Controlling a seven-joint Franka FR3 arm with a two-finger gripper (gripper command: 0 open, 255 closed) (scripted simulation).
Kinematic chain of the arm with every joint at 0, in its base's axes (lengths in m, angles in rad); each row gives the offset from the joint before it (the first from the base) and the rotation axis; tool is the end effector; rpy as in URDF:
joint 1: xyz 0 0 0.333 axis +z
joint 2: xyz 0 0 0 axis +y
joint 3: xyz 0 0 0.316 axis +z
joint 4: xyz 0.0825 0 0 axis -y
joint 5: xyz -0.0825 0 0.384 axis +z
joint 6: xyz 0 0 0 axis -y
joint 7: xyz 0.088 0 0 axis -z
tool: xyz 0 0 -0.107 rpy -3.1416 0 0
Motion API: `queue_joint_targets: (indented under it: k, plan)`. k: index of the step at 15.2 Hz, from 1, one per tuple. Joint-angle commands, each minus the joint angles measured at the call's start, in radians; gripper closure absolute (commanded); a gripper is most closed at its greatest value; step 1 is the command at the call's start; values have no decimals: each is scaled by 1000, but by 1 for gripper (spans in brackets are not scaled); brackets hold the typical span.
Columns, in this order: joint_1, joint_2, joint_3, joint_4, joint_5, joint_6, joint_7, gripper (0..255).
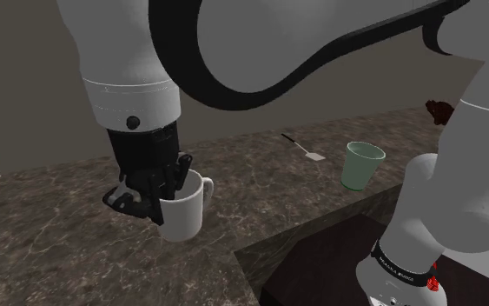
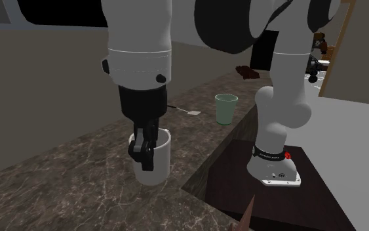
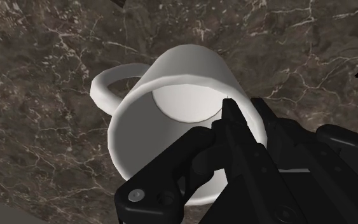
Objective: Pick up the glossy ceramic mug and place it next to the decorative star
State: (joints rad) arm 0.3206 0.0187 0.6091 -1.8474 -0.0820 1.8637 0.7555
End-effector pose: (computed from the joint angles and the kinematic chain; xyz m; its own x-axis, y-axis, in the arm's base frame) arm 0.3457 0.4495 0.5094 0.9792 0.1974 0.0467 0.1951 -0.9795 0.0491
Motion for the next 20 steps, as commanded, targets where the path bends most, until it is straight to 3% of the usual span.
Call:
queue_joint_targets:
  k: [1, 20]
  plan:
    - [0, 4, 0, -24, -3, 28, 4, 255]
    - [9, 89, -2, -197, -71, 266, 62, 255]
